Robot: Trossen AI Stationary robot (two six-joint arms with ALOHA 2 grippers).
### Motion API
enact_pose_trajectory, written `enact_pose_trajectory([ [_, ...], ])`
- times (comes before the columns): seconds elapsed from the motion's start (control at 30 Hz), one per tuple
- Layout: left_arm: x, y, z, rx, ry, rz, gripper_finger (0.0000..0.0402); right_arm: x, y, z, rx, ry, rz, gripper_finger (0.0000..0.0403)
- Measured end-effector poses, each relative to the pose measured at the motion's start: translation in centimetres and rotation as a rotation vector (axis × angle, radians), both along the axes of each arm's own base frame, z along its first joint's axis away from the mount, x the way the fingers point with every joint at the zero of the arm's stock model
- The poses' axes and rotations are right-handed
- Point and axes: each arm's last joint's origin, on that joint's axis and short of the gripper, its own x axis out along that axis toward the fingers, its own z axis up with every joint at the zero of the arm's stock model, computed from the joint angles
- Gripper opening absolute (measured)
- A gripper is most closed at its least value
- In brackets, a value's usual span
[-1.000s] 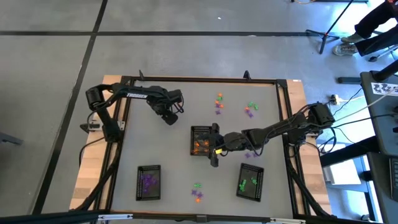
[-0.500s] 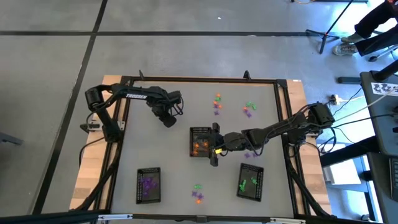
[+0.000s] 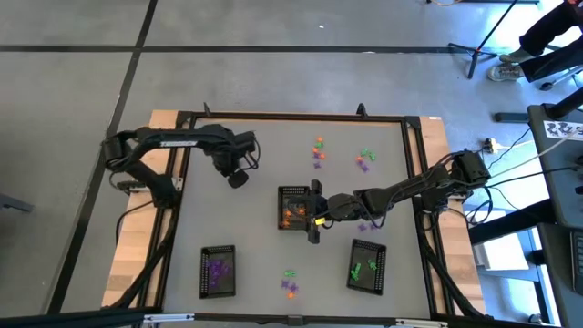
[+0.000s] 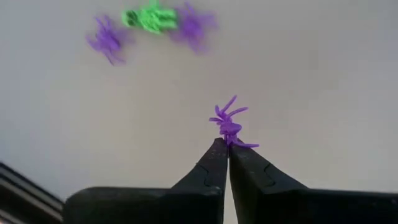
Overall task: Sort Halloween decoration
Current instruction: Put the violet spider toy into the bottom left black bin
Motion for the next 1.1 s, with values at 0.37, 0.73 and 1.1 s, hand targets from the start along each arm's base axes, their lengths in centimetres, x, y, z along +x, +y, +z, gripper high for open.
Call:
enact_pose_trajectory([
  [0.37,-3.5,-10.4,5.4,-0.169,-0.062,-0.117,0.0001,-0.1,0.0,-0.2,-0.008,0.015,-0.015,0.0282],
  [0.73,-3.3,-21.7,6.0,-0.306,-0.344,-0.216,0.0001,0.0,-0.1,-0.1,0.002,0.005,-0.018,0.0282],
  [1.1,-3.0,-27.3,4.0,-0.304,-0.436,-0.335,0.0002,0.0,0.0,0.1,0.005,-0.018,-0.027,0.0282],
])
